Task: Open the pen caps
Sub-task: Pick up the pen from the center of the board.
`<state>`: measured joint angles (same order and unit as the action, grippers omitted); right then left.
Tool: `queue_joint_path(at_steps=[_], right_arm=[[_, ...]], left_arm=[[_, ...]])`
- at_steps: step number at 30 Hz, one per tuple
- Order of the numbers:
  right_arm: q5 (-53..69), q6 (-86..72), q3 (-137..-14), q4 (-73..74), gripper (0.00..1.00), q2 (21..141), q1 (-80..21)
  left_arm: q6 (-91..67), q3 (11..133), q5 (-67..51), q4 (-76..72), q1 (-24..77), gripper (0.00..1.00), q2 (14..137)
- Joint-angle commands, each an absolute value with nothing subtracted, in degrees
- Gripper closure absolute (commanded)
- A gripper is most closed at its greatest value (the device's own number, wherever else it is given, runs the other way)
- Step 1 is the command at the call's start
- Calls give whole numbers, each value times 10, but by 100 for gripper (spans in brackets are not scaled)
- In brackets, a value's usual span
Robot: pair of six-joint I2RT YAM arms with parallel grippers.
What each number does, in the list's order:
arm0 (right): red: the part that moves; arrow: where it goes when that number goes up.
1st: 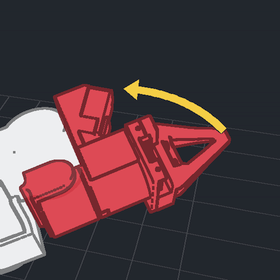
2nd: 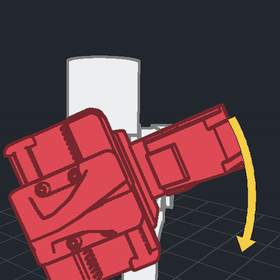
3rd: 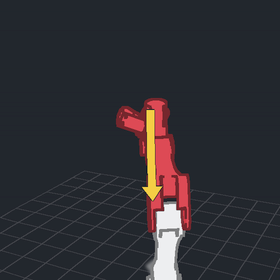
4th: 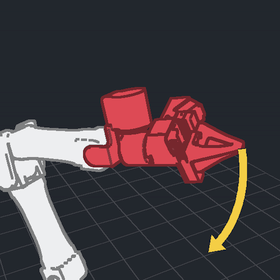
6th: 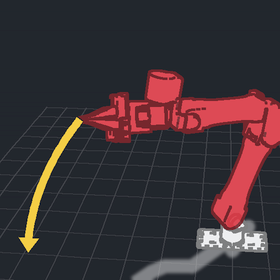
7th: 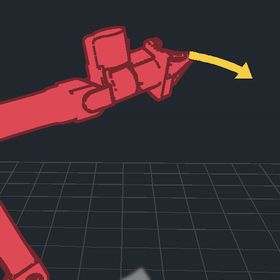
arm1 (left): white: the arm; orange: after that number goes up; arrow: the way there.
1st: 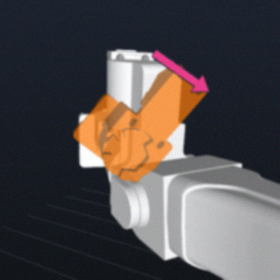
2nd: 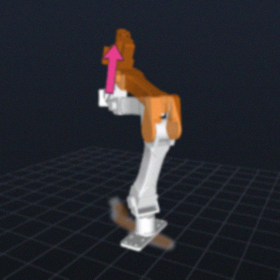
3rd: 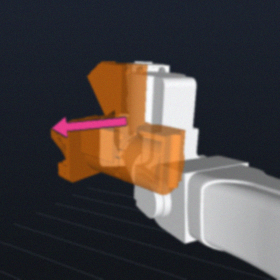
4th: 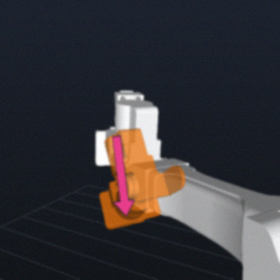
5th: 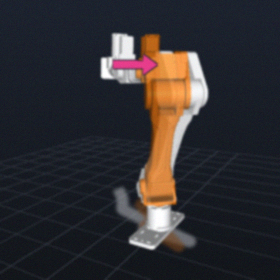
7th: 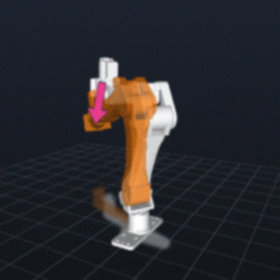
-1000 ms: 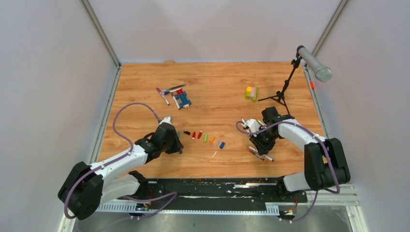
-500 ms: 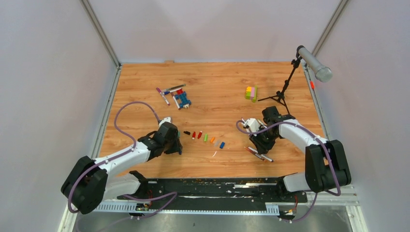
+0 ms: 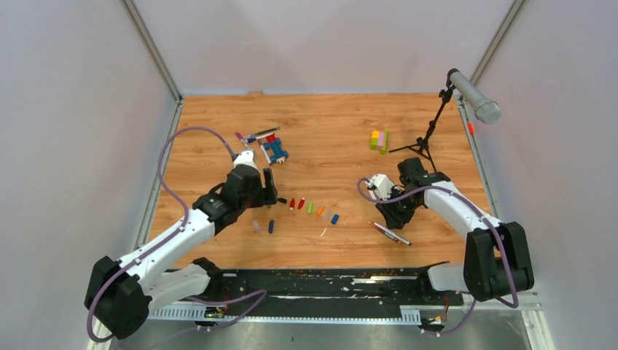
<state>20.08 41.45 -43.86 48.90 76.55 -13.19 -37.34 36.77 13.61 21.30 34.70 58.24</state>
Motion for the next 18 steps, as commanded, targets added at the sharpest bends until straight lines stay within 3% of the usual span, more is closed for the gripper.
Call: queue_joint_path(at_steps=[1,3,9,14,18], right_arm=[[225,426,-463,501,66,738,-130],[228,428,-463,501,66,731,-130],[233,432,-464,502,65,719,-130],[238,433,-464,503,65,716,-130],[240,435,-465,504,65,717,-130]], left_arm=[[-284,414,220,185,317,7,576],[-260,425,209,155,293,0,586],[-245,486,102,102,189,0,688],[-296,563,81,108,133,3,827],[-323,740,124,247,121,15,989]])
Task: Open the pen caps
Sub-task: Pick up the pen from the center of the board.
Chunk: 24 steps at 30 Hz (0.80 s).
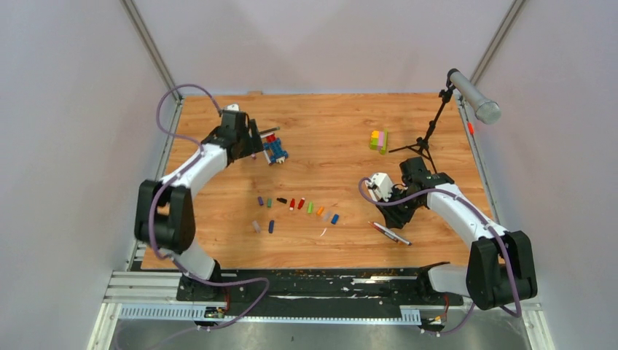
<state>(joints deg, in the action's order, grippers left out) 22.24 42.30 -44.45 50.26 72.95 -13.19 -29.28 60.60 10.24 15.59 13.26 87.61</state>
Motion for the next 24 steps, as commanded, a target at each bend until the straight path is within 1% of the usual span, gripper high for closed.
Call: queue_joint_path(at_steps=[1,2,3,4,7,9,11,12,14,15,21,24], right_arm=[[240,436,-464,504,65,717,-130],[240,436,-464,504,65,718,-130],[240,437,-464,504,65,718,-130],[240,437,-464,504,65,718,-130],[240,437,-464,504,65,719,-130],[240,437,-464,503,65,721,-130],[241,438,-464,504,65,724,-130],[240,438,-464,504,65,725,-130],[241,438,-464,504,65,728,-130],[241,438,-464,504,65,727,-130],[243,438,-464,506,65,727,-130],[244,439,-464,505,65,726,-130]], left_arm=[[-322,784,130,285,118,22,1033],[-322,827,134,318,116,26,1072],[-320,857,135,340,114,27,1105],[-315,878,135,347,112,30,1137],[-313,907,144,342,105,33,1178],[-316,919,137,341,96,38,1194],[-318,927,129,340,89,39,1203],[-316,928,125,336,87,42,1206],[-312,933,122,335,84,43,1212],[-308,936,119,335,83,45,1216],[-301,984,124,370,78,46,1252],[-296,1010,126,388,76,52,1271]])
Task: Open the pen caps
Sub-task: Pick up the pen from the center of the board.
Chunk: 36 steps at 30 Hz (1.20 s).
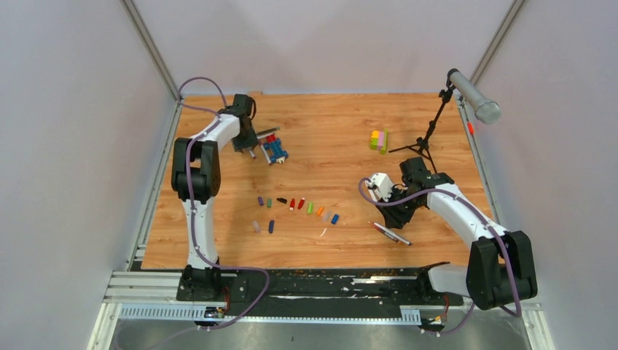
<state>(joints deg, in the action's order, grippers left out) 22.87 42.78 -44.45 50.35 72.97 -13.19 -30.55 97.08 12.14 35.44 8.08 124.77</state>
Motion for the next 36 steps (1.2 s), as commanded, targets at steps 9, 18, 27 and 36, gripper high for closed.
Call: queue_joint_path(at_steps=[9,18,27,36], right_arm=[[247,440,-464,507,65,722,-130],[259,442,-466,511,65,713,-130],[294,448,-476,509,64,671,-130],[381,465,-541,539,64,606,-130]], left_arm=[[-277,1042,124,420,70,70,1298],[-278,953,118,381,44,91,1234],[-264,780,77,263,25,95,1014],[-301,515,-188,18,25,100,727]])
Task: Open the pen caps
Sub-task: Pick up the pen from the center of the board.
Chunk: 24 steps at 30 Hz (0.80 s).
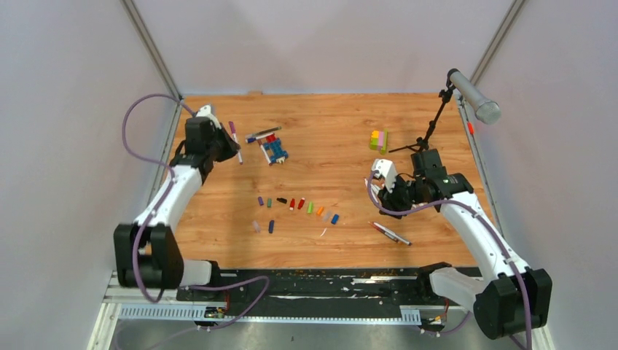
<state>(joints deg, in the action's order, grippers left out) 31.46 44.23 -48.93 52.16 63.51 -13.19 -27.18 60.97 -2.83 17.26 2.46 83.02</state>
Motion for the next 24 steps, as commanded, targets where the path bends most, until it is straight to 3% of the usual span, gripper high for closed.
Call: queue_joint_path(at_steps=[1,6,12,18,24], right_arm=[[402,469,-553,544,64,601,-130],[524,467,-604,539,59,582,-130],[679,362,-621,445,48,567,-130],[768,189,-601,342,45,567,-131],[805,-52,-510,120,38,551,-130]], left_arm=[[-322,482,-222,-24,25,100,697],[-431,357,-295,-206,63,100,557],[-478,284,-210,-308,215,100,456],[-486,269,-137,-375,336,100,449],[-470,285,-74,-430,437,100,498]])
